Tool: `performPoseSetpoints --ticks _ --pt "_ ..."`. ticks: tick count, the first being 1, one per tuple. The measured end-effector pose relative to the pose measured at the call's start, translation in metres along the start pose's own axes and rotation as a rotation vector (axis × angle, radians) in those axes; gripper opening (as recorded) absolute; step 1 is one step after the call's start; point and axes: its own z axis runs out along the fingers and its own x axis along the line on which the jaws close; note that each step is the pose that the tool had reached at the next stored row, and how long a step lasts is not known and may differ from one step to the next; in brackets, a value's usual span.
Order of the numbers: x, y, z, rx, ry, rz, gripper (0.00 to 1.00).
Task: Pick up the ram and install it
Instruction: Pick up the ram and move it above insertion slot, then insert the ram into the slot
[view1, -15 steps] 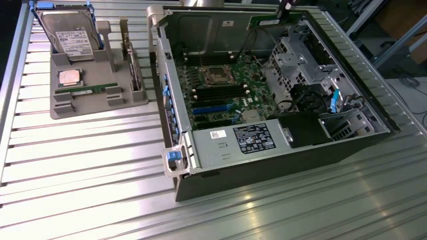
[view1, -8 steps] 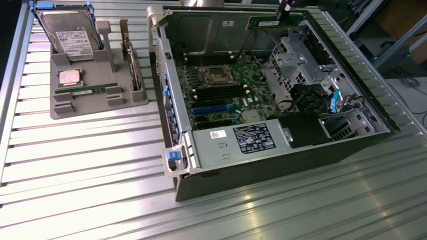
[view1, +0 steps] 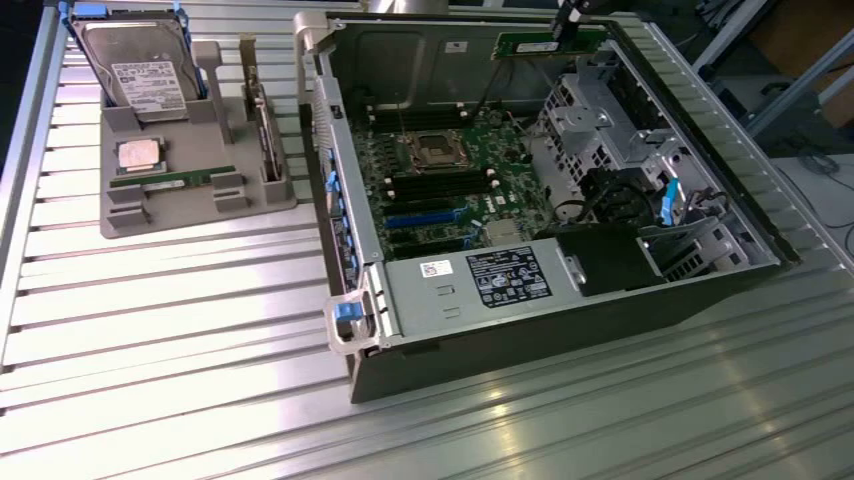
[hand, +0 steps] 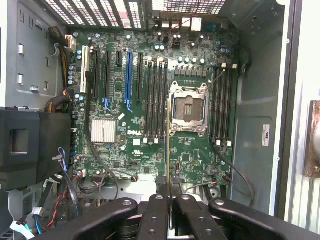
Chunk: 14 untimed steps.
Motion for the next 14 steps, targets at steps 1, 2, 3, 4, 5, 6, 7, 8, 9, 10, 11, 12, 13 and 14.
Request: performPoseSetpoints --ticks 1,2,3,4,5,6,7,8,9,10,11,12,13,14 --pt "0.0 0.0 0.0 0.0 0.0 0.0 0.12" --pt "0.0 0.0 0.0 0.0 0.0 0.0 0.12" --pt "0.0 0.0 0.0 0.0 0.0 0.0 0.12" --pt "0.0 0.0 0.0 0.0 -0.0001 0.0 0.12" --pt "0.0 0.0014 0.0007 0.0001 -0.0003 0.0 0.12" --pt "0.0 0.0045 0.0025 0.0 -0.0001 0.001 0.12" --pt "0.0 0.0061 0.004 0.0 -0.0001 0.002 0.12" --pt "0.0 0.0074 0.0052 0.0 0.0 0.003 0.12" --pt "0.0 0.009 0.0072 0.0 -0.0002 0.004 0.12" --pt "0.0 0.0098 0.0084 0.0 -0.0001 0.005 0.12" --pt "-0.001 0.0104 0.0098 0.0001 -0.0002 0.005 0.12" --pt "-0.001 0.0107 0.0111 0.0001 -0.0003 0.006 0.12" --pt "-0.001 0.0109 0.0125 0.0001 -0.0003 0.006 0.12" --pt "-0.001 0.011 0.0132 0.0001 -0.0003 0.006 0.12"
